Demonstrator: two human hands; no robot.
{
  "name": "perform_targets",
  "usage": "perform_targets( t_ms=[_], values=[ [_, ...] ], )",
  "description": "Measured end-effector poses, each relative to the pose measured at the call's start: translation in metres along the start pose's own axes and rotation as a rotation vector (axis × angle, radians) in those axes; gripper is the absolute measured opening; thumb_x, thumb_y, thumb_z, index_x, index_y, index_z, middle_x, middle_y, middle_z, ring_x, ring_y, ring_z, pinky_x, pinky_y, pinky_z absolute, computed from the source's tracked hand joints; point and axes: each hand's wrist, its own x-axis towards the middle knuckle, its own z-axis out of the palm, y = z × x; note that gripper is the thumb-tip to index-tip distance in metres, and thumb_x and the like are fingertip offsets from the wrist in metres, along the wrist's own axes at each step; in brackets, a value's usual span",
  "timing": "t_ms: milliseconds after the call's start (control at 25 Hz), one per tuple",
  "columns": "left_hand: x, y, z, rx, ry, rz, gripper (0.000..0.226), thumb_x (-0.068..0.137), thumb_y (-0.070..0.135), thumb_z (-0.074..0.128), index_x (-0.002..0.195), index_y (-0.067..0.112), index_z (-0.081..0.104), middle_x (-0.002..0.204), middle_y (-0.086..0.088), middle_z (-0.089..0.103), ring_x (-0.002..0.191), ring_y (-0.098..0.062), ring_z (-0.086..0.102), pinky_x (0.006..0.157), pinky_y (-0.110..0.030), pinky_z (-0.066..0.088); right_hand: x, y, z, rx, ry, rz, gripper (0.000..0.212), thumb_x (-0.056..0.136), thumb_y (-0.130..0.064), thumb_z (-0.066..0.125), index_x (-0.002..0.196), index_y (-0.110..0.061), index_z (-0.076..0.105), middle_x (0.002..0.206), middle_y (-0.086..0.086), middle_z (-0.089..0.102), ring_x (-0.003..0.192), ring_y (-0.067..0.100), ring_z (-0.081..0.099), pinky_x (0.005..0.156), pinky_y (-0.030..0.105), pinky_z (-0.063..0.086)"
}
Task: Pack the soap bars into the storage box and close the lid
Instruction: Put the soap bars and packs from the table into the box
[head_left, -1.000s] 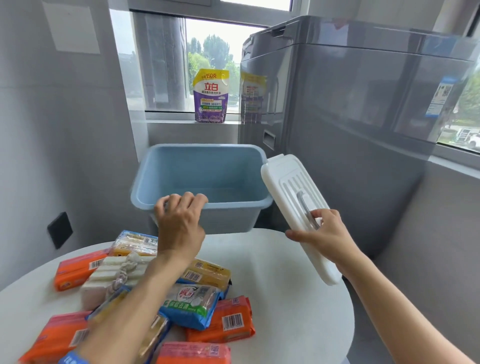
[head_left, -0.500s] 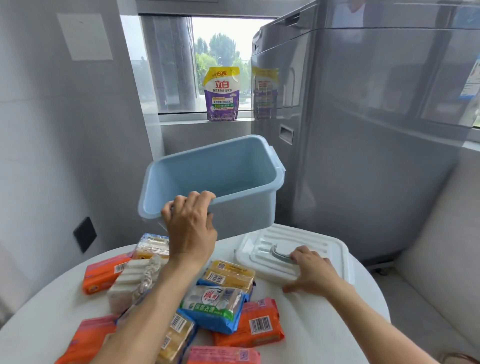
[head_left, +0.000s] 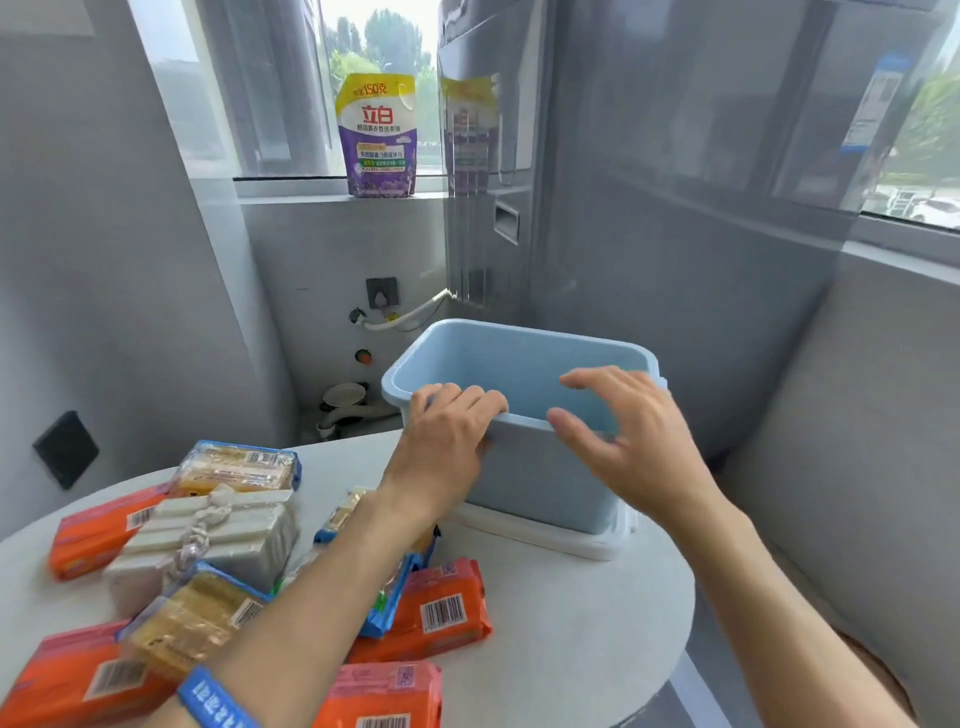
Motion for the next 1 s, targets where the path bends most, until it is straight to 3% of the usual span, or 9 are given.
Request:
perform_targets(
  t_ms=[80, 240, 400, 520, 600, 640, 720, 840, 1000],
  values=[
    [-0.003, -0.011, 0.002, -0.034, -0.007, -0.02, 0.027, 0.075, 0.011, 0.072, 0.098, 0.02, 0.061, 0.088, 0.004, 0.064, 0.091, -0.026, 0.058, 0.098, -0.039, 0.032, -0.001, 0.003, 0.004, -0.189, -0.175, -0.073, 0.025, 0.084, -0.039, 0.067, 0.104, -0.026, 0.07, 0.097, -0.009, 0.072, 0.097, 0.02, 0.059, 0.092, 0.033, 0.037],
    [-0.011, -0.032, -0.004, -0.033, -0.031, -0.164, 0.032, 0.079, 0.019, 0.075, 0.109, 0.023, 0.064, 0.109, 0.005, 0.066, 0.109, -0.024, 0.056, 0.106, -0.056, 0.03, 0.001, 0.004, 0.0, -0.246, -0.225, -0.034, 0.005, 0.083, -0.024, 0.068, 0.081, -0.019, 0.066, 0.06, -0.001, 0.062, 0.064, 0.03, 0.053, 0.072, 0.035, 0.037],
    [-0.015, -0.041, -0.016, -0.168, -0.039, -0.149, 0.042, 0.081, 0.012, 0.071, 0.121, 0.022, 0.061, 0.123, 0.001, 0.064, 0.116, -0.025, 0.054, 0.103, -0.051, 0.039, 0.004, 0.001, -0.006, -0.266, -0.286, -0.007, 0.007, 0.084, -0.023, 0.067, 0.087, -0.018, 0.067, 0.072, 0.002, 0.069, 0.075, 0.029, 0.058, 0.076, 0.033, 0.039],
    [-0.02, -0.047, -0.033, -0.245, -0.019, -0.327, 0.067, 0.081, 0.015, 0.07, 0.141, 0.019, 0.042, 0.145, -0.006, 0.045, 0.13, -0.027, 0.041, 0.106, -0.049, 0.039, 0.001, -0.022, -0.011, -0.075, -0.08, -0.166, 0.025, 0.081, -0.037, 0.074, 0.098, -0.018, 0.073, 0.09, -0.003, 0.074, 0.089, 0.021, 0.063, 0.09, 0.035, 0.042],
    [-0.023, -0.058, -0.053, -0.298, 0.032, -0.473, 0.058, 0.081, 0.025, 0.07, 0.133, 0.023, 0.046, 0.131, -0.004, 0.055, 0.118, -0.024, 0.052, 0.096, -0.042, 0.046, -0.006, -0.049, -0.002, 0.123, 0.077, -0.275, 0.023, 0.084, -0.043, 0.067, 0.088, -0.02, 0.071, 0.084, -0.008, 0.073, 0.08, 0.013, 0.063, 0.083, 0.033, 0.047],
    [-0.028, -0.067, -0.063, -0.325, -0.035, -0.498, 0.045, 0.079, 0.032, 0.071, 0.12, 0.027, 0.053, 0.114, 0.001, 0.063, 0.105, -0.02, 0.06, 0.086, -0.038, 0.051, -0.011, -0.06, 0.008, 0.146, -0.004, -0.308, 0.023, 0.085, -0.045, 0.062, 0.087, -0.023, 0.07, 0.083, -0.011, 0.072, 0.078, 0.012, 0.063, 0.077, 0.032, 0.05],
    [-0.045, -0.082, -0.078, -0.4, -0.464, -0.475, 0.039, 0.068, 0.05, 0.075, 0.1, 0.036, 0.059, 0.094, 0.011, 0.067, 0.088, -0.013, 0.065, 0.077, -0.032, 0.054, -0.023, -0.073, 0.039, 0.046, -0.419, -0.323, 0.023, 0.085, -0.046, 0.06, 0.095, -0.027, 0.068, 0.093, -0.011, 0.071, 0.086, 0.015, 0.065, 0.072, 0.034, 0.053],
    [-0.079, -0.087, -0.077, -0.27, -1.126, -0.377, 0.079, 0.053, 0.056, 0.083, 0.124, 0.042, 0.051, 0.123, 0.017, 0.056, 0.111, -0.009, 0.055, 0.094, -0.033, 0.048, -0.042, -0.075, 0.082, -0.088, -0.873, -0.305, 0.046, 0.078, -0.05, 0.067, 0.116, -0.025, 0.059, 0.117, -0.002, 0.063, 0.102, 0.024, 0.061, 0.081, 0.038, 0.053],
    [-0.1, -0.083, -0.06, -0.06, -0.989, -0.214, 0.092, 0.054, 0.044, 0.087, 0.133, 0.039, 0.04, 0.122, 0.013, 0.046, 0.107, -0.011, 0.044, 0.087, -0.034, 0.043, -0.049, -0.075, 0.106, -0.132, -0.949, -0.218, 0.076, 0.061, -0.061, 0.077, 0.121, -0.03, 0.042, 0.122, -0.002, 0.06, 0.097, 0.02, 0.059, 0.078, 0.035, 0.051]
  ],
)
